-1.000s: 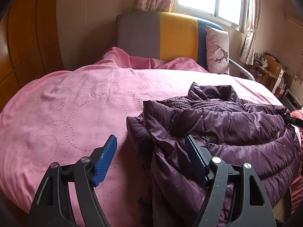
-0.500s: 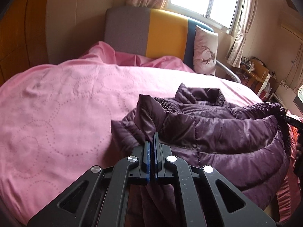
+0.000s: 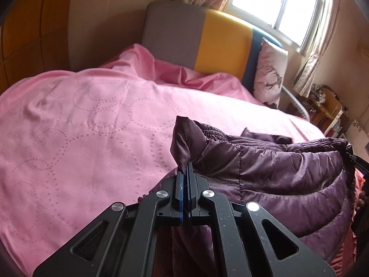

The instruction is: Fold large clothes

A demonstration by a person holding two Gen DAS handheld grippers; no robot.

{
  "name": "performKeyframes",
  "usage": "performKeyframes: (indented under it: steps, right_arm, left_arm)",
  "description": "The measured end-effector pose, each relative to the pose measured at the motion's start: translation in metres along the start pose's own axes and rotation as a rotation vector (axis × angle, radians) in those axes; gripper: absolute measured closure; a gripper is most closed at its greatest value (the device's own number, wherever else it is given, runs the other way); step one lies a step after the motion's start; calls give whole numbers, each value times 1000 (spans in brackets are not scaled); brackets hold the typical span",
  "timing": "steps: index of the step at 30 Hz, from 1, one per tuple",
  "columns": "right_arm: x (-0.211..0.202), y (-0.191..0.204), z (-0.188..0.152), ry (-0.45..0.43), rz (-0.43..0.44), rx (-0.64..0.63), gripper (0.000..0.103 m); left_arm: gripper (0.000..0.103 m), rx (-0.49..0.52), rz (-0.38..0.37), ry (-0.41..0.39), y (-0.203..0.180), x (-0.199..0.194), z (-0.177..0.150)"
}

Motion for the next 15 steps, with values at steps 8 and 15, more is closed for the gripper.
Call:
performKeyframes:
  steps: [8,15]
  right_arm:
    - [65,-28,-43,114,-108,14,81]
    - [68,-51,-43,145,-99,98,54]
  left_arm:
    - [102,19,72,87,4,49,-27]
    - [78,32,142,94,9,44,-25]
Point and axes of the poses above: each gripper's, at about its wrist camera, not at the fingertips, and x roughly the way its jaws point, y to its left, z to its top, the point moved 10 cm from there along x, roughly the way its jaws point, and after that the axes turned 4 degrees about -y, right-handed, at the moved point
